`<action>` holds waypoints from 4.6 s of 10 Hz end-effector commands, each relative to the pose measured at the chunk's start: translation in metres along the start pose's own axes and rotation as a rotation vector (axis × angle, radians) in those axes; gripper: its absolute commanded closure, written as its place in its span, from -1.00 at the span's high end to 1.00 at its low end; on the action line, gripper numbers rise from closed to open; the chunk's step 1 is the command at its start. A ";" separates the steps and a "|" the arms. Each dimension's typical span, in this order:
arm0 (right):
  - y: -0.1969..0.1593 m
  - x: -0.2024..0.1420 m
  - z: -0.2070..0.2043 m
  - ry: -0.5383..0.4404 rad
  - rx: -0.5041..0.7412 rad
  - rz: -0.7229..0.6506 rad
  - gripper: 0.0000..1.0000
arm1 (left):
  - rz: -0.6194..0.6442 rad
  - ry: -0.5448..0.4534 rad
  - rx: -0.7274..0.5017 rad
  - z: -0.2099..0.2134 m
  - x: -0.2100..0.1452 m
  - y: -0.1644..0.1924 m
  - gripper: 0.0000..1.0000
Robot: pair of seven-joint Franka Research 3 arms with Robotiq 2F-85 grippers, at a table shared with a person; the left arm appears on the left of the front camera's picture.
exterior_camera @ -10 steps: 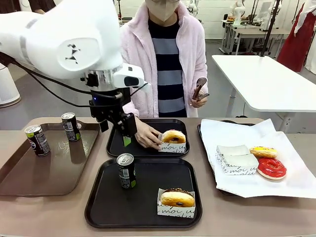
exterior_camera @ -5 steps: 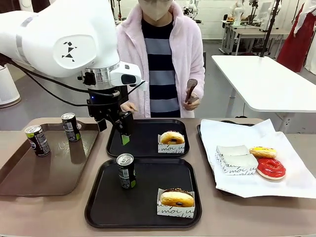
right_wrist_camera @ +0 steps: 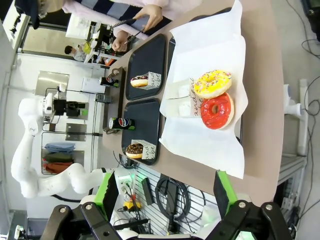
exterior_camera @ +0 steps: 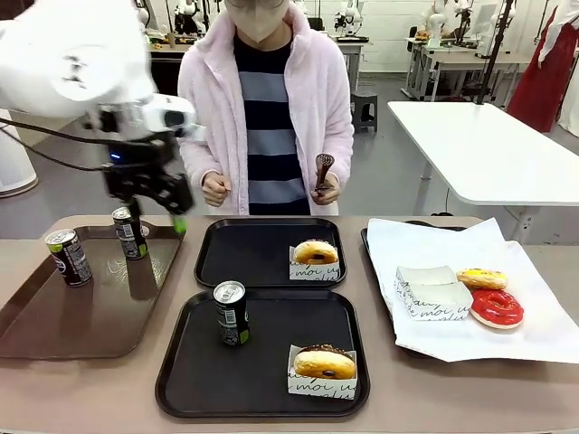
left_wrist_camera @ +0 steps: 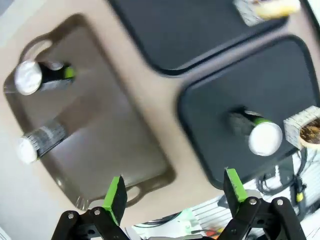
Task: Set up donuts and drinks on trays.
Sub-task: Pick up one Pepsi coke from the Handle tray and place it on the Flat Tray without a Pepsi coke.
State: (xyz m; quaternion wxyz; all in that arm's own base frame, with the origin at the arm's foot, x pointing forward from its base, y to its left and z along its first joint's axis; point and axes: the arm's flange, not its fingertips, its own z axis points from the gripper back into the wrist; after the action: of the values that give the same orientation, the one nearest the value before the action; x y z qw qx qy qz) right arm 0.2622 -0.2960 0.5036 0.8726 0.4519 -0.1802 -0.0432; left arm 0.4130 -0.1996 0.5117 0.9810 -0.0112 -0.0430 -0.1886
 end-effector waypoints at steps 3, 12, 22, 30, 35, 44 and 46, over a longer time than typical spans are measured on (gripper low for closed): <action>0.000 0.002 -0.001 -0.019 0.026 0.014 1.00 | 0.292 0.018 0.083 -0.018 -0.030 0.119 1.00; 0.000 0.002 -0.001 -0.019 0.026 0.014 1.00 | 0.433 0.021 0.099 -0.018 -0.044 0.174 1.00; 0.000 0.002 -0.001 -0.019 0.026 0.014 1.00 | 0.535 -0.024 0.030 -0.060 -0.014 0.235 1.00; 0.000 0.002 -0.001 -0.019 0.026 0.014 1.00 | 0.560 -0.039 0.012 -0.107 -0.018 0.242 1.00; 0.000 0.002 -0.001 -0.019 0.026 0.014 1.00 | 0.559 -0.060 -0.007 -0.124 -0.019 0.242 1.00; 0.000 0.002 -0.001 -0.019 0.026 0.014 1.00 | 0.545 -0.008 -0.007 -0.130 -0.017 0.244 -1.00; 0.000 0.002 -0.001 -0.019 0.026 0.014 1.00 | 0.548 -0.001 0.004 -0.129 -0.016 0.245 -1.00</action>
State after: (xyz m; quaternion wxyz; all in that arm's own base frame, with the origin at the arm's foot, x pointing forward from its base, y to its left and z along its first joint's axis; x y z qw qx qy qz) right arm 0.2623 -0.2959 0.5035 0.8726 0.4521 -0.1798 -0.0432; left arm 0.4998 0.0249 0.3768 0.9952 -0.0222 -0.0432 0.0853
